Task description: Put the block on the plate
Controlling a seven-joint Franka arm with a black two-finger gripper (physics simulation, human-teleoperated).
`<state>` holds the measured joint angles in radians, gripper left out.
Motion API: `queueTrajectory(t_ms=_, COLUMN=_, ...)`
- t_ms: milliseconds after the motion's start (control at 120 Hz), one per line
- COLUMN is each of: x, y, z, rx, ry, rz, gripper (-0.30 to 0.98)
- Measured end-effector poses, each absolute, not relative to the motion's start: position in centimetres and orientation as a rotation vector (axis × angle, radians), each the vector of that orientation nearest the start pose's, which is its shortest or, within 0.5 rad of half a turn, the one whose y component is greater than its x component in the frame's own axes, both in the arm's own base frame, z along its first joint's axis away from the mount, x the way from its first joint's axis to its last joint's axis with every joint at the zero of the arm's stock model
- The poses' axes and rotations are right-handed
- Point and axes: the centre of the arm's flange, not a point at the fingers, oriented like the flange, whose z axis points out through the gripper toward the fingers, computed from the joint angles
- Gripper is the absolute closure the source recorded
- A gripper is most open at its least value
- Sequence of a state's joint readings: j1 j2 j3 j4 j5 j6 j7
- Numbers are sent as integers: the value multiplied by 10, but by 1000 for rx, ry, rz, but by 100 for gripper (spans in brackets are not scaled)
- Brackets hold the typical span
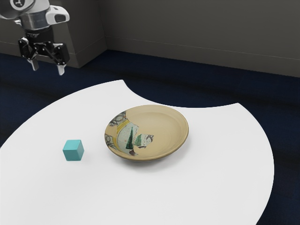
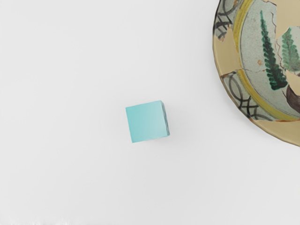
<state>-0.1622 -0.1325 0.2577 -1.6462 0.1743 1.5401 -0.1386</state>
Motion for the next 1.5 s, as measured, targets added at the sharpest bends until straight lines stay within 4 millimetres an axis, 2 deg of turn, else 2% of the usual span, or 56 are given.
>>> queueTrajectory(t_ms=100, x=507, y=77, z=651, rx=-2972, ry=-386, rz=-30, gripper=0)
queueTrajectory(t_ms=167, x=506, y=85, z=637, rx=-2967, ry=-419, rz=10, gripper=0)
queueTrajectory(t_ms=200, x=504, y=95, z=619, rx=-2961, ry=-452, rz=61, gripper=0)
queueTrajectory(t_ms=283, x=496, y=115, z=553, rx=-2946, ry=-509, rz=206, gripper=0)
queueTrajectory(t_ms=450, x=484, y=112, z=447, rx=-2969, ry=-544, rz=313, gripper=0)
queueTrajectory(t_ms=533, x=482, y=113, z=410, rx=-2985, ry=-591, rz=311, gripper=0)
queueTrajectory(t_ms=608, x=488, y=120, z=382, rx=-2987, ry=-647, rz=300, gripper=0)
queueTrajectory(t_ms=742, x=503, y=128, z=344, rx=-2985, ry=-721, rz=248, gripper=0)
queueTrajectory(t_ms=858, x=514, y=126, z=324, rx=-2982, ry=-723, rz=185, gripper=0)
queueTrajectory(t_ms=1042, x=535, y=132, z=311, rx=-2978, ry=-710, rz=91, gripper=0)
queueTrajectory(t_ms=1192, x=535, y=154, z=305, rx=-2971, ry=-733, rz=67, gripper=0)
queueTrajectory(t_ms=1500, x=547, y=157, z=280, rx=-2989, ry=-717, rz=82, gripper=0)
